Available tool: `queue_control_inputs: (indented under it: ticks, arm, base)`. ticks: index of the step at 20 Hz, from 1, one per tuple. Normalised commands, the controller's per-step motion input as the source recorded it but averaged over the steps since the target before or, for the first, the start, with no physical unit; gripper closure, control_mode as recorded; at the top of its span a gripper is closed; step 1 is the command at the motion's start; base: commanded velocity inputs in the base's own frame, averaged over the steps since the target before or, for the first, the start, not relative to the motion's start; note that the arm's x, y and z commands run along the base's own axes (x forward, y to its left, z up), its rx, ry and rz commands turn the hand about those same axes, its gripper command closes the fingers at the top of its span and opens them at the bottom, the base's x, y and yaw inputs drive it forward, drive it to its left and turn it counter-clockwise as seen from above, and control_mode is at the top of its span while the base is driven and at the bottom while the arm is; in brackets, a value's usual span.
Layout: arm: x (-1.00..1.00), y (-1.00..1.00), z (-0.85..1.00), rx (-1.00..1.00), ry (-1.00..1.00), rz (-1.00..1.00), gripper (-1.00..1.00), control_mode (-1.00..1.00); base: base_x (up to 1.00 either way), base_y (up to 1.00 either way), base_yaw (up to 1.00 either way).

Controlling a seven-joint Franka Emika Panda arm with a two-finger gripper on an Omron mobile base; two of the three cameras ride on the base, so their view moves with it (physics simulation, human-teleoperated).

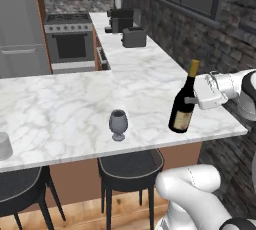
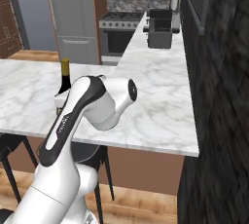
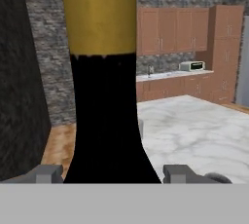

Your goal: There is a wine glass and glass cup on the dining counter. Place the wine bottle next to the wine glass and the juice bottle next to the glass cup.

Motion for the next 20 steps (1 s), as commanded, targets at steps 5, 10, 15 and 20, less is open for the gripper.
queue_control_inputs:
  ticks: [5, 10, 15, 20]
  arm:
    - [0.00, 0.00, 0.00, 0.00, 0.00, 0.00, 1.00, 1.00]
    - [0.40, -0.09, -0.28, 0.00, 0.00, 0.03, 1.00, -1.00]
    - [0.95, 0.00, -0.59, 0.00, 0.00, 0.07, 1.00, -1.00]
    - [0.96, 0.00, -0.64, -0.01, 0.00, 0.09, 1.00, -1.00]
  base:
    - [0.00, 0.00, 0.00]
    - [0.00, 0.00, 0.00]
    - [0.00, 0.00, 0.00]
    - [0.00, 0.00, 0.00]
